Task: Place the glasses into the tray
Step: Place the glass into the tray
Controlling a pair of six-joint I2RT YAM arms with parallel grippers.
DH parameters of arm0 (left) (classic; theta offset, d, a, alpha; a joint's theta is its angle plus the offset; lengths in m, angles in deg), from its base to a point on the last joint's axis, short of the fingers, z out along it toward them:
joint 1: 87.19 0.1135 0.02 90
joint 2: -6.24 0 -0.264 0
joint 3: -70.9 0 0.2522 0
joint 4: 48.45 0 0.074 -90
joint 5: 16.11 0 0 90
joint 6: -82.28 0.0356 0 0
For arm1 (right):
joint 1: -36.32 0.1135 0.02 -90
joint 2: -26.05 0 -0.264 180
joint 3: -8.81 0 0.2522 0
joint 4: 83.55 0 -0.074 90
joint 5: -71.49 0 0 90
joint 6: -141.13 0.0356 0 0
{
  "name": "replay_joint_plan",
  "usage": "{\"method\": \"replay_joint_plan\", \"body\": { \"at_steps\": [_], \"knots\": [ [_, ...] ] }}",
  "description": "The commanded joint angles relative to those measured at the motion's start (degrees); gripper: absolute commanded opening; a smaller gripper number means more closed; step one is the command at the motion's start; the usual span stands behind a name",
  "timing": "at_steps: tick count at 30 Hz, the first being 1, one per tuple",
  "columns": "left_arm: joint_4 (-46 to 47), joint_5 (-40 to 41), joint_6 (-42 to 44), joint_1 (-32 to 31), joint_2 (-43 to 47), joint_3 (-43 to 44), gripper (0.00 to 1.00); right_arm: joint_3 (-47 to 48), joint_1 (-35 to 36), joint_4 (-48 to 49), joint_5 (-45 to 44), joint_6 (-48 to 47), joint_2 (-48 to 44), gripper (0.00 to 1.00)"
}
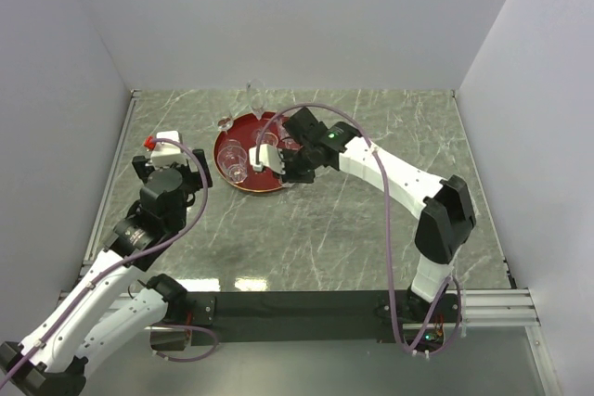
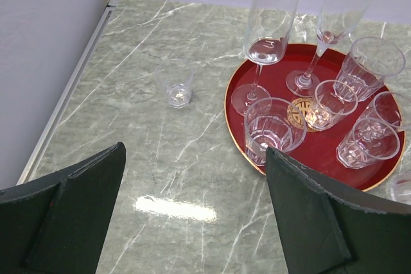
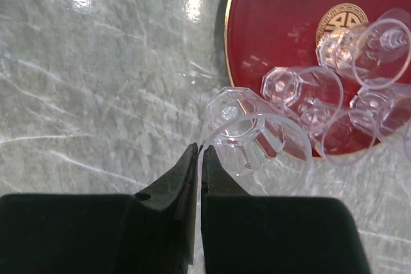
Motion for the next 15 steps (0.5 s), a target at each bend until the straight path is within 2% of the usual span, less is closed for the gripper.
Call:
{"method": "replay_joint_plan", "body": {
  "at_steps": [1,15],
  "knots": [
    [2.3,1.1,0.0,0.4,0.6,-0.4,0.95,3.5,1.2,1.4,-0.7,0.8,1.6,0.0],
    [2.5,0.9,0.0,0.4,1.2,-0.3,0.95,6.4,3.3,4.5,-3.1,1.8,6.3,0.0]
  ]
}}
